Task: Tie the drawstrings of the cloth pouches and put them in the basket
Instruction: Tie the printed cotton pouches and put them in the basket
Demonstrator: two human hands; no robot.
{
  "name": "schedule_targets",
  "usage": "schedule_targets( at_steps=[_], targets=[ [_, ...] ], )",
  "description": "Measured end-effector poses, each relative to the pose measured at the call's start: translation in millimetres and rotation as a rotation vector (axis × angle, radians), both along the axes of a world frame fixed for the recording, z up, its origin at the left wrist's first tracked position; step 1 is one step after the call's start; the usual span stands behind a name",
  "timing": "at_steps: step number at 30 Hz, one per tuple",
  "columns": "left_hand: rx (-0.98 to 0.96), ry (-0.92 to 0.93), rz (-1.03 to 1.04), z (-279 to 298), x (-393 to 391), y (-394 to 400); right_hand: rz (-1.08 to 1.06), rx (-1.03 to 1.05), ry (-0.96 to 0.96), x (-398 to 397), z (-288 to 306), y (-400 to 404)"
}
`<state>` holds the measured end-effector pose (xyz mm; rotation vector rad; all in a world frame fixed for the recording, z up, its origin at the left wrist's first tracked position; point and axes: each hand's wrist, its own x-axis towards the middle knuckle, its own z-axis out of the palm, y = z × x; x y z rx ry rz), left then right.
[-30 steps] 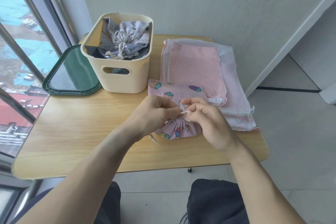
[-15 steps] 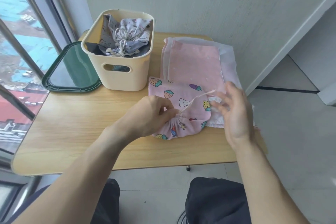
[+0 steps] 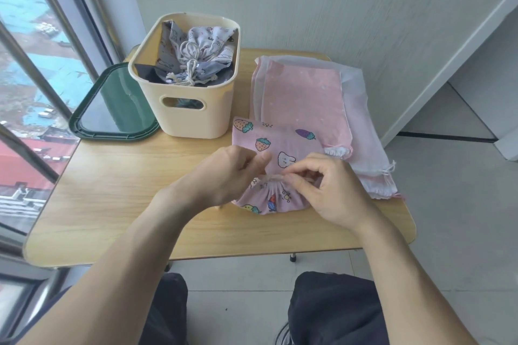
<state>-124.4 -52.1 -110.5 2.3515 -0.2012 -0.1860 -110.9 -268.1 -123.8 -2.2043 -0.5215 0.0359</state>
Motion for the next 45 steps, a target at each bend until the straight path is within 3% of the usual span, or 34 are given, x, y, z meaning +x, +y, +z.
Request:
schedule_targets(
  at_steps=[9,15,23,30,33,38,42,45],
  targets=[
    [-0.011,0.017,0.008,2.7,6.0,7.3,0.016,-0.073,0.071,3.8,6.9,-10.9],
    [-0.492,0.157,0.080,6.8,3.2,-3.2,0.030,0.007,0.120,-6.7,7.7,0.9],
    [-0.658,0.184,-0.040,11.0,-2.8,-14.2,0.021,0.008,0.118,-9.0,5.5,4.3],
    [-0.641,0.266,-0.144,6.1,-0.6,-9.3,-0.021,-0.105,0.078,-5.8,2.9,-1.5],
    [-0.571,0.140,-0.046,1.5,-0.8,-13.2,0.032,-0.035,0.117,-6.5,5.5,-4.8],
    [-0.569,0.123,0.012,1.4,-1.5,-17.9,0.071,0.083,0.119,-6.2,7.8,-8.8],
    [-0.458,0.070,-0.034,1.8,-1.6,-19.1,0.061,0.254,0.129,-8.8,10.6,-10.2],
    [-0.376,0.137,-0.095,4.1,-3.8,-22.0,0.084,0.292,0.140,-10.5,11.2,-6.7]
  ],
)
